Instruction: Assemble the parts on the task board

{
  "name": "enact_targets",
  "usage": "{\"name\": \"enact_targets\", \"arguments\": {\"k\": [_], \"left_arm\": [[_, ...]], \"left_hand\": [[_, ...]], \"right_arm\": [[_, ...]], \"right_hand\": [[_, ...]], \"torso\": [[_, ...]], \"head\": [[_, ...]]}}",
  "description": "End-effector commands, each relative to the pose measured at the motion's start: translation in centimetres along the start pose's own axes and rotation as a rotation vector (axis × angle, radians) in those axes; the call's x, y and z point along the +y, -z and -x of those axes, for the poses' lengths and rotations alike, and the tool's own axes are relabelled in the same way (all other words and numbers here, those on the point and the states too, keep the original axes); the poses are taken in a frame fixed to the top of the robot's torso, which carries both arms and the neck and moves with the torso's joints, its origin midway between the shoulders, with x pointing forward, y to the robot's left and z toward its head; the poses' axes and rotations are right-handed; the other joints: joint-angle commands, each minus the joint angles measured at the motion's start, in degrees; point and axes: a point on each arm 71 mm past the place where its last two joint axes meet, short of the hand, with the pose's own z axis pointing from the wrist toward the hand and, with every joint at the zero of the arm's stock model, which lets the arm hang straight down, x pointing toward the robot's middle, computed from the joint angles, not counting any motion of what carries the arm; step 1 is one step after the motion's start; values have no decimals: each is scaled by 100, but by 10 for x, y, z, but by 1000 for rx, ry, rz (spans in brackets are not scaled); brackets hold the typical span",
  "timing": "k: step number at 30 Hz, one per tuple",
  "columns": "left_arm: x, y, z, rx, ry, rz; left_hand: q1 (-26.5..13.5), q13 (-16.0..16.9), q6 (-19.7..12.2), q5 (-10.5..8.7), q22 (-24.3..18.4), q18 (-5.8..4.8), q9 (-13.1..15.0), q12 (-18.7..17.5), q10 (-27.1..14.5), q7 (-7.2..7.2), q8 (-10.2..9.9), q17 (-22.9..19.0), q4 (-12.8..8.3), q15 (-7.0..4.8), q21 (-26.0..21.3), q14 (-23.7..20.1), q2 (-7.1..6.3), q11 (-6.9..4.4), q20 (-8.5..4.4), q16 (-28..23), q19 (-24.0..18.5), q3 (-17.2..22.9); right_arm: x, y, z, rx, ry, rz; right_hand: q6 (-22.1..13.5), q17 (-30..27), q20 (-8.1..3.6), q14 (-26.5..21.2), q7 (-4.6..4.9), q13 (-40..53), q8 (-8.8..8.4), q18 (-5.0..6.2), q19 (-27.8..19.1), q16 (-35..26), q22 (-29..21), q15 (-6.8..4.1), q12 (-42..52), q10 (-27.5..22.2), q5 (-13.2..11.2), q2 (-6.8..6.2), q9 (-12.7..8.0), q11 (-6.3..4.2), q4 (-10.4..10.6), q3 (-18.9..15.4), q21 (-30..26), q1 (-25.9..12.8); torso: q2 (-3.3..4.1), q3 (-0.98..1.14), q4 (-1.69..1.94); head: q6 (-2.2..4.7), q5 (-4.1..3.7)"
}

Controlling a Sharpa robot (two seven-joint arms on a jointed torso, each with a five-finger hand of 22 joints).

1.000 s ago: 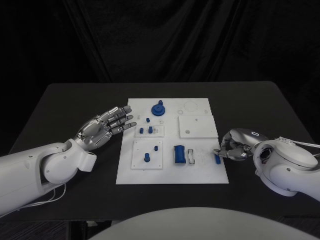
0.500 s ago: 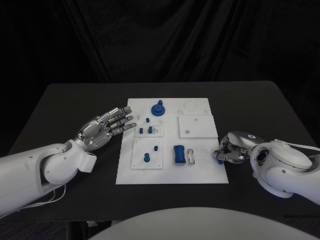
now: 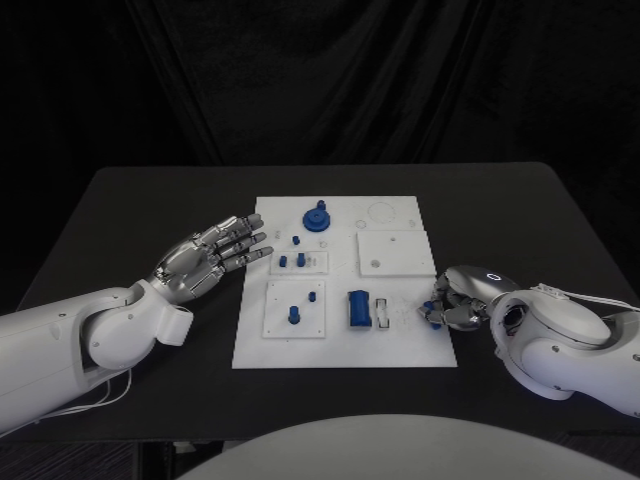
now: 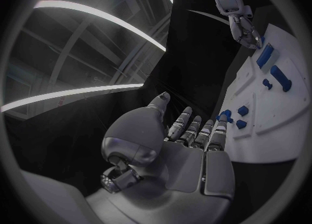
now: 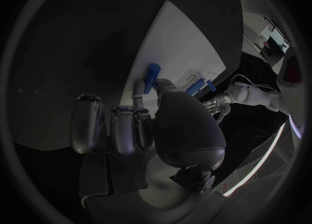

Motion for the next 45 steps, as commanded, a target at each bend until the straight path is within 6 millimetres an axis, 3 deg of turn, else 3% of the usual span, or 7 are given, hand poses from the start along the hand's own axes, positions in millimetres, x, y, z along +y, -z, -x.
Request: {"name": "enact_targets", "arguments": {"k": [1, 13, 21, 28, 34, 38, 45], "left_arm": [[0, 0, -1, 11, 11, -7], [2, 1, -1, 13, 15, -6], [3, 0, -1, 14, 16, -4], [3, 0, -2, 14, 16, -3], [3, 0, -2, 15, 17, -2], [3, 0, -2, 15, 17, -2], [4, -1, -3, 18, 18, -1]], "left_hand": [[-43, 7, 27, 38, -6, 47, 9, 31, 14, 281, 29, 6, 10, 26, -33, -22, 7, 25, 33, 8, -7, 38], [-51, 5, 8, 44, -8, 50, 6, 31, 13, 287, 27, 3, 6, 21, -33, -28, 12, 34, 32, -2, -6, 56], [-51, 5, 8, 44, -8, 50, 6, 31, 13, 287, 27, 3, 6, 21, -33, -28, 12, 34, 32, -2, -6, 56], [-53, 6, 16, 46, -9, 51, 7, 39, 14, 287, 30, 4, 7, 20, -33, -28, 14, 36, 32, 1, -7, 61], [-53, 6, 16, 46, -9, 51, 7, 39, 14, 287, 30, 4, 7, 20, -33, -28, 14, 36, 32, 1, -7, 61], [-53, 6, 16, 46, -9, 51, 7, 39, 14, 287, 30, 4, 7, 20, -33, -28, 14, 36, 32, 1, -7, 61], [-53, 6, 16, 46, -9, 51, 7, 39, 14, 287, 30, 4, 7, 20, -33, -28, 14, 36, 32, 1, -7, 61]], "right_arm": [[-6, 2, -15, 48, 3, -32], [6, 11, -10, -1, -143, 31], [17, 15, -5, 42, -391, 50], [25, 13, -5, 65, -467, 61], [29, 9, -6, 65, -488, 67], [30, 5, -6, 63, -492, 68], [31, -1, -8, 69, -487, 57]], "right_hand": [[49, 726, 4, 451, -32, 1505, 26, 29, 42, -20, 1057, -19, 16, 590, 253, 47, -1789, -12, -353, 261, -22, 328], [109, 827, -4, 478, -42, 1505, 106, -28, 146, 37, 1138, -26, 16, 590, 530, -9, -1744, -22, -460, 285, 238, 295], [104, 887, -11, 493, -46, 1505, 86, -44, 180, 73, 1161, -32, 16, 590, 612, 35, -1759, -27, -385, 307, 325, 127], [95, 866, -12, 490, -45, 1505, 74, -51, 193, 68, 1169, -32, 16, 590, 626, 53, -1766, -26, -325, 319, 360, 14], [93, 869, -13, 491, -46, 1505, 69, -51, 194, 71, 1169, -31, 16, 590, 609, 69, -1770, -26, -286, 329, 367, -48], [90, 857, -12, 489, -46, 1505, 64, -49, 191, 67, 1167, -31, 16, 590, 577, 76, -1774, -26, -257, 336, 364, -92], [62, 804, -9, 477, -44, 1505, 35, -34, 161, 48, 1145, -29, 16, 590, 231, 72, -1792, -23, -187, 349, 312, -194]], "torso": [[0, -1, 3], [1, 0, 2], [2, 3, -1], [-2, -4, 7], [1, -6, 17], [0, -4, 5], [1, -5, 6]], "head": [[0, 12], [0, 19], [0, 41], [0, 42], [0, 35], [0, 45], [0, 50]]}}
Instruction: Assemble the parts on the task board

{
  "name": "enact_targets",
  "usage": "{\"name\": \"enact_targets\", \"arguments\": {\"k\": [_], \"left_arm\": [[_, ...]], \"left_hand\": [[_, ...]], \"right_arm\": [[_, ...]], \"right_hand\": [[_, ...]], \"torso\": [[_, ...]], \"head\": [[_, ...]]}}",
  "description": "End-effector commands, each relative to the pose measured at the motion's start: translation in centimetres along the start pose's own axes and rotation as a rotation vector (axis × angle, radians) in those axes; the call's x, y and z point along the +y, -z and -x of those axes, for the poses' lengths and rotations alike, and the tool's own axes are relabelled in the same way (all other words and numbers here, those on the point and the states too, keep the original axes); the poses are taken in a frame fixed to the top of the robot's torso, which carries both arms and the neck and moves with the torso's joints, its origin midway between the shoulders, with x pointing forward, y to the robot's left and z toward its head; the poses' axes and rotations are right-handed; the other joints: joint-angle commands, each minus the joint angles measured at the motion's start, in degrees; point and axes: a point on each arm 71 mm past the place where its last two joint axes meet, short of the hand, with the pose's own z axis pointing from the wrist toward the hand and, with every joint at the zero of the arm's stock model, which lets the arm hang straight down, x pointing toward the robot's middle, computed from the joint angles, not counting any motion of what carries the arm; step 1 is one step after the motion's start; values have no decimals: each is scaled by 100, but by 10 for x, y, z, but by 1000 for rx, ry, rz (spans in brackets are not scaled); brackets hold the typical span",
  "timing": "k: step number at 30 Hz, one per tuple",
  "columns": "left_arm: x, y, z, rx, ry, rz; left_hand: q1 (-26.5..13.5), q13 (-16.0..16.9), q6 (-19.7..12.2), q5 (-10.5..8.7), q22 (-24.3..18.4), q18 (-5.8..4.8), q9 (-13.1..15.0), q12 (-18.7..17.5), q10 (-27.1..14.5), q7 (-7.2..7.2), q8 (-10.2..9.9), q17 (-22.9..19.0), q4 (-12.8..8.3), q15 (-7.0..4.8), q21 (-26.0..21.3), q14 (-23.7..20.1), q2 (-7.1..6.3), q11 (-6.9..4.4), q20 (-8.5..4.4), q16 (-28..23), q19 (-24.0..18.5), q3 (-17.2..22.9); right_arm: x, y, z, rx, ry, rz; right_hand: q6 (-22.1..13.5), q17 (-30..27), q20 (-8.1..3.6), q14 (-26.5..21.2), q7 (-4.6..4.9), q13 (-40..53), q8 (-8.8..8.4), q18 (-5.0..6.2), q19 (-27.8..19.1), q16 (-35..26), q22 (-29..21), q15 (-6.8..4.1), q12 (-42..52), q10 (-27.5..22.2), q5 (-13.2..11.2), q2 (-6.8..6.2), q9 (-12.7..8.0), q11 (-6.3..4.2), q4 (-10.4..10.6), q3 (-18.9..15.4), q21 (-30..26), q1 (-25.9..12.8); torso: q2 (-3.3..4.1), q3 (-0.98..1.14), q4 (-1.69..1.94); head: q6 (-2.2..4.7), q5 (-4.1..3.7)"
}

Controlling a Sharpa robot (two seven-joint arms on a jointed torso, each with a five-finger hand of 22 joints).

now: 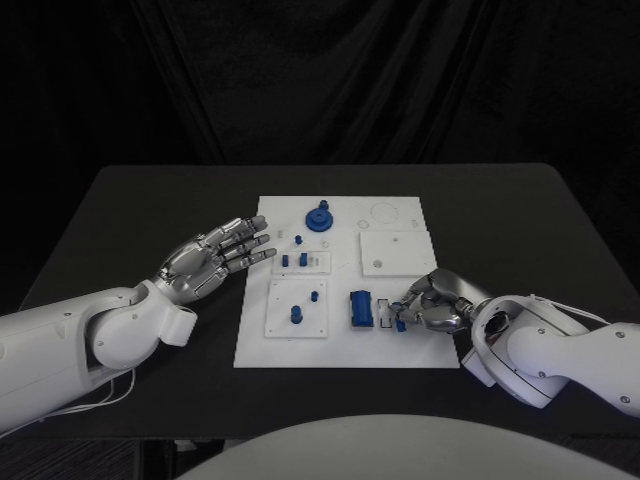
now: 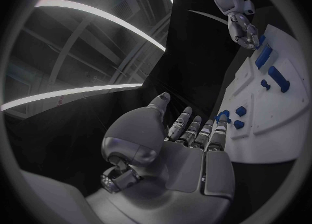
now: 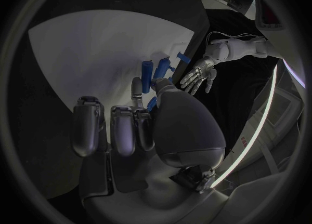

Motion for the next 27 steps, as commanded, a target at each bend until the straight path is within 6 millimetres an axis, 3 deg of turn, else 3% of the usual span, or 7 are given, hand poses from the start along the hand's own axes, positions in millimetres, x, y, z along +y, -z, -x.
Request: {"name": "enact_targets", "arguments": {"k": [1, 18, 22, 23, 27], "left_arm": [[1, -1, -2, 14, 12, -8], [1, -2, -2, 19, 13, -4], [1, -3, -2, 19, 13, -5], [1, -3, -2, 19, 13, -5], [1, -3, -2, 20, 13, -5]], "left_hand": [[-53, 7, 16, 23, -6, 51, 8, 39, 14, 287, 31, 4, 6, 21, -33, -28, 14, 36, 32, 1, -7, 29], [-63, 7, 8, 26, -8, 53, 7, 40, 15, 288, 33, 4, 5, 22, -33, -30, 14, 35, 32, 2, -6, 48], [-63, 7, 8, 26, -8, 53, 7, 40, 15, 288, 33, 4, 5, 22, -33, -30, 14, 35, 32, 2, -6, 48], [-63, 7, 8, 26, -8, 53, 7, 40, 15, 288, 33, 4, 5, 22, -33, -30, 14, 35, 32, 2, -6, 48], [-63, 7, 8, 26, -8, 53, 7, 40, 15, 288, 33, 4, 5, 22, -33, -30, 14, 35, 32, 2, -6, 48]], "right_arm": [[0, -3, 1, -16, -18, -2], [4, -11, -4, -5, 1, -6], [4, -13, -5, 1, 4, -9], [5, -13, -5, 2, 4, -10], [5, -14, -6, 2, 7, -10]], "right_hand": [[-29, 800, -9, 477, -34, 1509, -39, -33, 159, -7, 1141, -50, 16, 588, -72, 0, -15, -41, -156, 191, -25, -66], [-13, 762, -4, 469, -32, 1509, -48, -22, 134, -20, 1125, -47, 16, 588, -402, 25, -30, -39, -50, 185, -63, -169], [4, 756, -2, 468, -34, 1509, -44, -22, 132, -21, 1125, -45, 16, 588, -607, 46, -33, -39, 34, 163, -61, -241], [20, 759, -2, 469, -38, 1509, -30, -22, 132, -19, 1125, -46, 16, 588, -780, 55, -26, -42, 87, 138, -57, -289], [8, 747, -3, 467, -36, 1509, -24, -19, 124, -22, 1120, -48, 16, 588, -1044, 67, -19, -42, 170, 96, -69, -340]], "torso": [[2, 0, 1], [5, 2, -2], [4, 2, -2], [5, 2, -6], [3, 1, -10]], "head": [[0, 4], [0, -6], [0, -5], [0, -4], [0, 2]]}}
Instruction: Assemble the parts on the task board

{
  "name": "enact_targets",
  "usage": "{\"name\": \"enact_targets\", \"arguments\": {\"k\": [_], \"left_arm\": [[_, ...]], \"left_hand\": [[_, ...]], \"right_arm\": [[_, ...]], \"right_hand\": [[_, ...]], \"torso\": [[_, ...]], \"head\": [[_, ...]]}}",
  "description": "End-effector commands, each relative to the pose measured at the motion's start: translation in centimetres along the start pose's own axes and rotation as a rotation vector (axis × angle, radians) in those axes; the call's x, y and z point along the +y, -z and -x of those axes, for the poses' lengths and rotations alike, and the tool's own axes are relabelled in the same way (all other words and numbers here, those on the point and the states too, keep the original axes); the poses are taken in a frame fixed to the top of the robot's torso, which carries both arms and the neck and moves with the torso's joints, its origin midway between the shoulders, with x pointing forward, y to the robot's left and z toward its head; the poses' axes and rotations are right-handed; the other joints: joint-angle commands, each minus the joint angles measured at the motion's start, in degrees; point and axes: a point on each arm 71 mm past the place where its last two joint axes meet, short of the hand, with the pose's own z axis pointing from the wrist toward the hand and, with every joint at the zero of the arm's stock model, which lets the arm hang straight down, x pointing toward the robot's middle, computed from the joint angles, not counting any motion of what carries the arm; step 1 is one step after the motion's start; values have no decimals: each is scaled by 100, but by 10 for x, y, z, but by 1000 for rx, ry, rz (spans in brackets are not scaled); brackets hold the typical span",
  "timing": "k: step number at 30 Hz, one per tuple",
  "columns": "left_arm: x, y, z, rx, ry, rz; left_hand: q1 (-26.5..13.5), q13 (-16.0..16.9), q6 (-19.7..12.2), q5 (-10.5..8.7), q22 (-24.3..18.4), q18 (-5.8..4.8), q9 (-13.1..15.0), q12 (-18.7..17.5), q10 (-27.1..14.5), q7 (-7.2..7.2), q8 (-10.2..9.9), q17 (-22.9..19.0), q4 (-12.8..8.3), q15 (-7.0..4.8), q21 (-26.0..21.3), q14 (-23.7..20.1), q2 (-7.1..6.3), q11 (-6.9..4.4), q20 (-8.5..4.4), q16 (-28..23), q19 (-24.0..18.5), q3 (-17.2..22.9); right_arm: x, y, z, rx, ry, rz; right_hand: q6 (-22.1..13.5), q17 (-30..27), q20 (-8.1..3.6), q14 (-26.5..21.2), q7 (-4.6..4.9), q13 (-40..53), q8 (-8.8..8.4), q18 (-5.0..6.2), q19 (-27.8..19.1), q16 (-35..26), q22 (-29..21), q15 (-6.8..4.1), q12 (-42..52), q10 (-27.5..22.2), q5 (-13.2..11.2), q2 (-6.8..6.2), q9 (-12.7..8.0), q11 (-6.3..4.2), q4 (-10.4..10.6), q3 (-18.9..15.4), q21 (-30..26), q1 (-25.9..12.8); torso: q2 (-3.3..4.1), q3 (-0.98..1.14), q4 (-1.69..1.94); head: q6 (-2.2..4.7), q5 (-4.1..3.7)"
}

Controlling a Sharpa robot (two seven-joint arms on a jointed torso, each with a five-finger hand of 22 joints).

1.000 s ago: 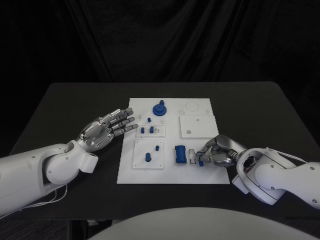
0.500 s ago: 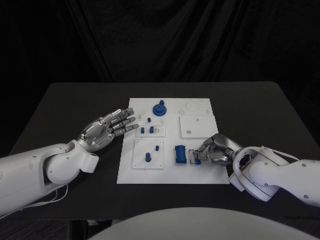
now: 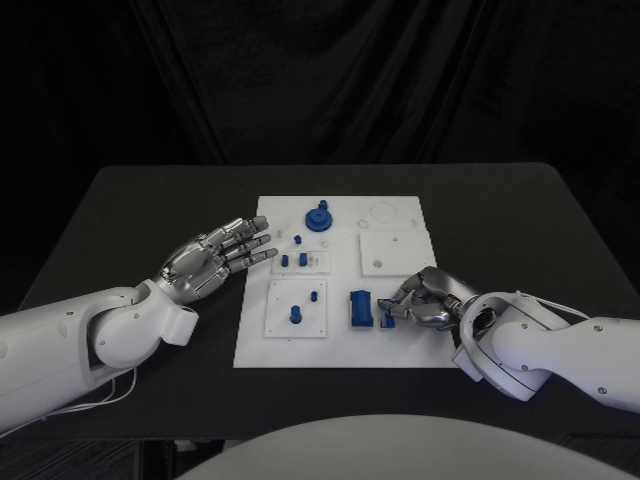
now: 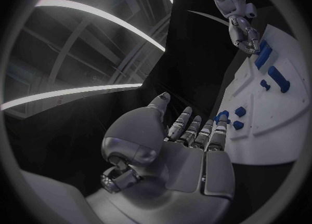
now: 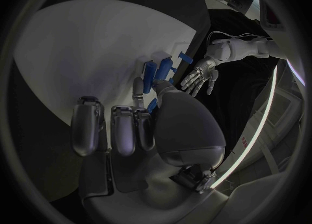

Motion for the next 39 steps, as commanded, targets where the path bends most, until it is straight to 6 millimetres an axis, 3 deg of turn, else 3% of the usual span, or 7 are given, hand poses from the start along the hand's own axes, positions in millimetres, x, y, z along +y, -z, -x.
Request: {"name": "enact_targets", "arguments": {"k": [1, 15, 26, 29, 32, 35, 39], "left_arm": [[0, 0, -2, 16, 13, -9], [0, -1, -1, 16, 13, -7], [1, -1, -1, 18, 14, -4], [1, -1, -1, 17, 14, -4], [1, 0, -1, 17, 14, -3], [1, 0, -1, 18, 14, -3], [1, 0, -1, 17, 15, -3]], "left_hand": [[-63, 7, 8, 26, -10, 53, 7, 17, 15, 288, 36, 4, -11, 22, -33, -30, 14, 35, 33, 2, -6, 33], [-63, 7, 8, 26, -10, 53, 7, 17, 15, 288, 36, 4, -11, 22, -33, -30, 14, 35, 33, 2, -6, 33], [-63, 7, 8, 26, -10, 53, 7, 17, 15, 288, 36, 4, -11, 22, -33, -30, 14, 35, 33, 2, -6, 33], [-63, 7, 8, 26, -10, 53, 7, 17, 15, 288, 36, 4, -11, 22, -33, -30, 14, 35, 33, 2, -6, 33], [-75, 8, 14, 28, -13, 52, 8, 27, 14, 282, 42, 4, -8, 24, -34, -31, 15, 27, 33, 2, -6, 54], [-75, 8, 14, 28, -13, 52, 8, 27, 14, 282, 42, 4, -8, 24, -34, -31, 15, 27, 33, 2, -6, 54], [-75, 8, 14, 28, -13, 52, 8, 27, 14, 282, 42, 4, -8, 24, -34, -31, 15, 27, 33, 2, -6, 54]], "right_arm": [[-1, -1, 1, -4, 5, -14], [-2, -3, 1, -8, 27, -24], [-1, -3, 2, -26, 53, -11], [-1, -2, 3, -31, 56, -6], [0, -2, 3, -35, 57, -3], [0, -2, 4, -43, 56, 6], [0, 1, 7, -54, 50, 28]], "right_hand": [[7, 746, -3, 467, 9, 1510, 10, -19, 124, -17, 1121, -46, 16, 587, -146, 20, -1, -40, 60, -12, -37, -66], [-67, 688, 22, 456, 59, 1510, 0, -8, 101, -37, 1105, -14, 16, 587, -856, 34, 0, 2, 292, -240, -81, -265], [-96, 669, 51, 453, 90, 1510, -1, -4, 94, -41, 1100, 14, 16, 587, -1374, 56, -3, 33, 302, -483, -96, -478], [-97, 666, 62, 453, 100, 1510, 7, -3, 94, -40, 1099, 24, 16, 587, -1682, 94, -2, 43, 313, -633, -98, -673], [-99, 664, 64, 453, 98, 1510, 16, -4, 95, -39, 1100, 24, 16, 587, -1804, 136, 1, 43, 319, -718, -95, -780], [-96, 658, 64, 452, 95, 1510, 20, -2, 93, -41, 1098, 23, 16, 587, -1789, 166, 2, 41, 317, -730, -102, -799], [-107, 656, 59, 451, 86, 1510, 30, -3, 95, -40, 1100, 16, 16, 587, -1533, 189, 7, 33, 281, -753, -94, -688]], "torso": [[-4, 1, 1], [-6, 0, 3], [-6, 0, 4], [-4, 1, 5], [-6, 0, 0], [-5, 0, 1], [-4, 0, 4]], "head": [[0, 3], [0, 14], [0, 15], [0, 16], [0, 24], [0, 29], [0, 37]]}}
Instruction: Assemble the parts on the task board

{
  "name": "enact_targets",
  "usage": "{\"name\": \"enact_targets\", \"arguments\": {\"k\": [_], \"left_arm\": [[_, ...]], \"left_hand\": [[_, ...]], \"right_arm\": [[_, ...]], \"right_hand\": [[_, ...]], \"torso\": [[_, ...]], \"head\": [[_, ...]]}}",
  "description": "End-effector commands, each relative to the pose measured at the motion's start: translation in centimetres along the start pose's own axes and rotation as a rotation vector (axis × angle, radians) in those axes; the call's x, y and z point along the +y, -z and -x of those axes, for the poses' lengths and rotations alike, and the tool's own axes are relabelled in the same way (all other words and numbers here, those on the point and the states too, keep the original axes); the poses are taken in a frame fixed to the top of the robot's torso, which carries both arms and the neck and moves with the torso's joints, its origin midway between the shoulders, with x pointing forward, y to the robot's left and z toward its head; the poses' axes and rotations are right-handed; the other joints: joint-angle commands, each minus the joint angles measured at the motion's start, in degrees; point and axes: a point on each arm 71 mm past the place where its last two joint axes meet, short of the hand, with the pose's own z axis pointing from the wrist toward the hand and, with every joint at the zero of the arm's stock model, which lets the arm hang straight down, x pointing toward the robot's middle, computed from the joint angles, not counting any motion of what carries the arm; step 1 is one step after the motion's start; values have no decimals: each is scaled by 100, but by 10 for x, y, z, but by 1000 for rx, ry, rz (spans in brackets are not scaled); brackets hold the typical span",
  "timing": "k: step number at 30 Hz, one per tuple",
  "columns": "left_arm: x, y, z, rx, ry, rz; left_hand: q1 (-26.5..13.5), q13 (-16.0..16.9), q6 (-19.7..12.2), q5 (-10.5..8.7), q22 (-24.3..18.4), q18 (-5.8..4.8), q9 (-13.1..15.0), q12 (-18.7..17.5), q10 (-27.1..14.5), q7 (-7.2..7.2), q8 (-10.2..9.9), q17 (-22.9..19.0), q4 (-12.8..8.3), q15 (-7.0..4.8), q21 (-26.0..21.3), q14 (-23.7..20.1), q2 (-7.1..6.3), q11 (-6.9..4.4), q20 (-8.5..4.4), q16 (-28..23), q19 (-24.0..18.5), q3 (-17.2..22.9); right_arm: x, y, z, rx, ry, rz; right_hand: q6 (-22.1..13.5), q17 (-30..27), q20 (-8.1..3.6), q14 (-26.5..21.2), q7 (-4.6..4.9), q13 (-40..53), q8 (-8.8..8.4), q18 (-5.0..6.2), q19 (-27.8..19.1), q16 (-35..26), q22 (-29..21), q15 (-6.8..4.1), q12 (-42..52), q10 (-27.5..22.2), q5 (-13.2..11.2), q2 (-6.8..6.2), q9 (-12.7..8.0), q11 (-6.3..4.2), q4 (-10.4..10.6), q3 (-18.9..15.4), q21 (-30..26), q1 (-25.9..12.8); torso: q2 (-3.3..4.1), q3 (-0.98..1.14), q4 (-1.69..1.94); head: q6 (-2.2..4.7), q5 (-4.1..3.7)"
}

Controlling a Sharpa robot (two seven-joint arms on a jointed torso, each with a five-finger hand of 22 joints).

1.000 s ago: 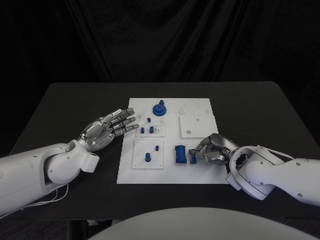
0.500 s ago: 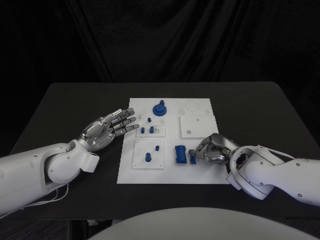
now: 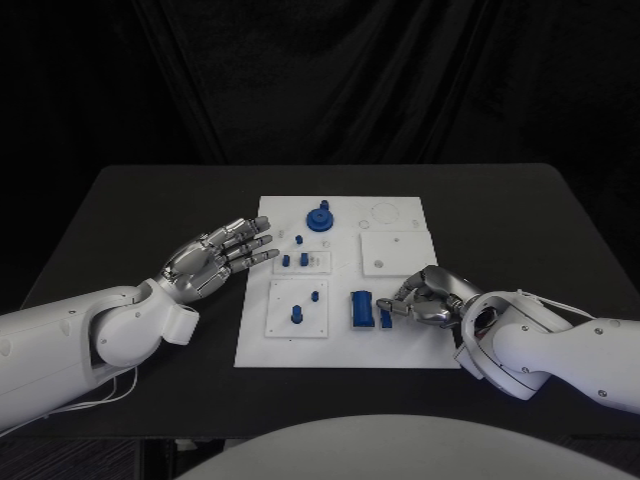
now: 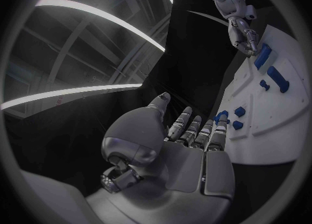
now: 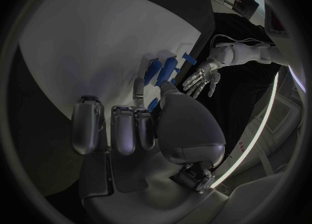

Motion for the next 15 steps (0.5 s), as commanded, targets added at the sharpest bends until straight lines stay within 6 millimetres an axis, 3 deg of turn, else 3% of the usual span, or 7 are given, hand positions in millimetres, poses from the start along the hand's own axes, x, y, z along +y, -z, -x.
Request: {"name": "enact_targets", "arguments": {"k": [1, 5, 15], "left_arm": [[0, 0, -1, 14, 12, -9], [0, 1, -1, 13, 12, -9], [0, 2, 0, 9, 11, -10]], "left_hand": [[-51, 8, 14, 28, -9, 52, 8, 27, 14, 282, 20, 4, 10, 24, -34, -31, -10, 27, 33, 2, -6, 36], [-51, 8, 14, 28, -9, 52, 8, 27, 14, 282, 20, 4, 10, 24, -34, -31, -10, 27, 33, 2, -6, 36], [-56, 8, 16, 28, -10, 52, 9, 31, 14, 281, 22, 4, 11, 23, -34, -32, -10, 28, 33, 2, -6, 44]], "right_arm": [[1, 3, 3, -27, 0, 27], [0, 7, 4, -14, 2, 30], [-6, 16, 4, 32, 15, 2]], "right_hand": [[-1, 666, 36, 453, 18, 1507, 37, -4, 117, -12, 1102, 14, 16, 587, 156, 28, 6, 30, -34, -24, -11, 137], [31, 714, 18, 463, -23, 1507, 176, -13, 135, 12, 1116, -11, 16, 587, 385, -7, 102, -3, -131, -15, 32, 410], [-48, 752, -32, 469, -94, 1507, 636, -21, 150, 34, 1127, -64, 16, 587, 294, -32, 510, -67, -111, -137, 69, 566]], "torso": [[1, 0, 1], [-1, 0, 0], [0, -1, -3]], "head": [[0, 8], [0, 6], [0, 16]]}}
